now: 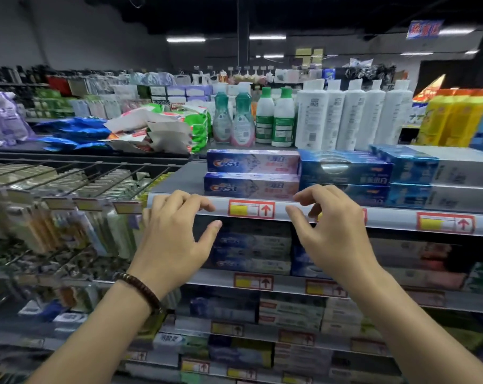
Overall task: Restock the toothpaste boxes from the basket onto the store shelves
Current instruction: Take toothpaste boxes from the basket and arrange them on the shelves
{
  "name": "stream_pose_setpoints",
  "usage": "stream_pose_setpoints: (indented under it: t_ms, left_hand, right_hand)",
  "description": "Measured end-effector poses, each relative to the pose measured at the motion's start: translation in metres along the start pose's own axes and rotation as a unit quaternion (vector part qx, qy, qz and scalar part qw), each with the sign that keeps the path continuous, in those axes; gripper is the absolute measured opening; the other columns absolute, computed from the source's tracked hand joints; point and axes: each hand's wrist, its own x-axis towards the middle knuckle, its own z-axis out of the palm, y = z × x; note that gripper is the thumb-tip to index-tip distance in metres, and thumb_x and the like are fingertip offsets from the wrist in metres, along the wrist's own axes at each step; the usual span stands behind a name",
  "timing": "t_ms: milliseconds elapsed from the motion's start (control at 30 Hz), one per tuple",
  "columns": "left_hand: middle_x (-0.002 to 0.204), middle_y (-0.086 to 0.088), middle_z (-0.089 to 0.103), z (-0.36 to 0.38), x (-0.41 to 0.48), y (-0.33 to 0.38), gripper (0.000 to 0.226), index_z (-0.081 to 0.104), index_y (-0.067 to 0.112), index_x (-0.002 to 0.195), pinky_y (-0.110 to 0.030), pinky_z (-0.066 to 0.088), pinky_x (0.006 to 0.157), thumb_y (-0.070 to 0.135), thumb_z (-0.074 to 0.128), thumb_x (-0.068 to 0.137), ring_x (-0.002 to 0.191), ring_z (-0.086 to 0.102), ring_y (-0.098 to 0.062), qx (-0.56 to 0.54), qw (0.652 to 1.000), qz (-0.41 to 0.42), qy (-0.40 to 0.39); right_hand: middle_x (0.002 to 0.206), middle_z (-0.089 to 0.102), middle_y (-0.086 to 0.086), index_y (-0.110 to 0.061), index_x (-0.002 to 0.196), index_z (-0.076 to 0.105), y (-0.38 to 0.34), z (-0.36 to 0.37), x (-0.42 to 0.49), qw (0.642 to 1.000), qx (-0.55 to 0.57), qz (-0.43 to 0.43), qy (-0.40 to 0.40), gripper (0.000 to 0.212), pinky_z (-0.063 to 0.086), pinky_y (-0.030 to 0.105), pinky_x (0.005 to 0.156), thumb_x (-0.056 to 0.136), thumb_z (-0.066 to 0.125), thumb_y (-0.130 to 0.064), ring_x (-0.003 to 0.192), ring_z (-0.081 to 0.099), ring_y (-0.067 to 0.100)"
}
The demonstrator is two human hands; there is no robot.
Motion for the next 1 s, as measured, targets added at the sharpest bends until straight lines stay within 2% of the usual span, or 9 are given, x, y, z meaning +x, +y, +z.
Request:
stream_pose_setpoints:
  t_ms: [67, 433, 567, 667, 767, 833, 1000]
  left_hand:
    - [0.108, 0.014, 0.055, 0.0, 0.005, -0.017, 0.02, 0.063, 0.037, 0.111, -0.041, 0.035, 0.09, 0.05, 0.066, 0.095, 0.113, 0.044, -0.018, -0.007, 1.0, 0.006, -0.01]
    - [0.11, 0.014, 0.053, 0.007, 0.048, -0.054, 0.027, 0.061, 0.039, 0.114, -0.038, 0.039, 0.092, 0.05, 0.066, 0.09, 0.111, 0.048, -0.017, -0.072, 0.995, 0.037, -0.051]
    - [0.114, 0.013, 0.053, 0.015, 0.061, -0.054, 0.03, 0.058, 0.039, 0.118, -0.043, 0.049, 0.095, 0.047, 0.069, 0.091, 0.11, 0.052, -0.016, -0.105, 0.992, 0.033, -0.06]
    - [0.118, 0.012, 0.052, 0.019, 0.07, -0.052, 0.036, 0.057, 0.036, 0.121, -0.035, 0.046, 0.098, 0.042, 0.074, 0.091, 0.113, 0.051, -0.011, -0.138, 0.989, 0.005, -0.056]
    - [0.123, 0.009, 0.053, 0.022, 0.083, -0.049, 0.046, 0.054, 0.033, 0.127, -0.027, 0.043, 0.096, 0.04, 0.079, 0.089, 0.111, 0.053, -0.008, -0.145, 0.988, -0.028, -0.049]
    - [0.127, 0.006, 0.054, 0.025, 0.092, -0.048, 0.057, 0.052, 0.03, 0.135, -0.027, 0.042, 0.095, 0.041, 0.081, 0.087, 0.112, 0.055, -0.01, -0.145, 0.987, -0.048, -0.046]
    - [0.146, 0.003, 0.052, 0.038, 0.111, -0.048, 0.092, 0.036, 0.033, 0.155, -0.044, 0.052, 0.106, 0.047, 0.087, 0.08, 0.124, 0.057, -0.014, -0.161, 0.978, -0.112, -0.067]
  right_hand:
    - [0.098, 0.061, -0.013, -0.025, 0.105, 0.068, -0.008, 0.012, 0.003, 1.0, -0.012, 0.003, -0.004, 0.013, 0.042, 0.015, 0.074, 0.096, 0.075, -0.032, 0.083, 0.056, 0.005]
    - [0.097, 0.065, -0.01, -0.024, 0.108, 0.07, -0.019, 0.017, 0.034, 0.996, -0.089, 0.009, -0.015, 0.016, 0.054, 0.035, 0.087, 0.094, 0.076, -0.029, 0.093, 0.06, 0.013]
    - [0.102, 0.064, -0.01, -0.022, 0.114, 0.071, -0.009, 0.009, 0.053, 0.993, -0.113, 0.012, -0.019, 0.022, 0.048, 0.03, 0.089, 0.094, 0.077, -0.027, 0.098, 0.057, 0.013]
    - [0.103, 0.065, -0.006, -0.02, 0.114, 0.071, -0.001, 0.005, 0.072, 0.991, -0.129, -0.002, -0.033, 0.023, 0.041, 0.029, 0.09, 0.094, 0.077, -0.027, 0.104, 0.055, 0.017]
    - [0.105, 0.065, -0.002, -0.02, 0.116, 0.068, 0.002, 0.002, 0.092, 0.989, -0.139, -0.019, -0.055, 0.022, 0.044, 0.036, 0.092, 0.096, 0.073, -0.027, 0.108, 0.053, 0.024]
    - [0.11, 0.066, 0.0, -0.02, 0.125, 0.066, 0.004, 0.001, 0.107, 0.985, -0.152, -0.022, -0.076, 0.027, 0.045, 0.041, 0.097, 0.1, 0.068, -0.029, 0.113, 0.051, 0.027]
    - [0.131, 0.064, 0.003, -0.023, 0.141, 0.058, 0.002, 0.006, 0.15, 0.963, -0.211, -0.045, -0.159, 0.043, 0.042, 0.05, 0.109, 0.102, 0.062, -0.04, 0.128, 0.046, 0.031]
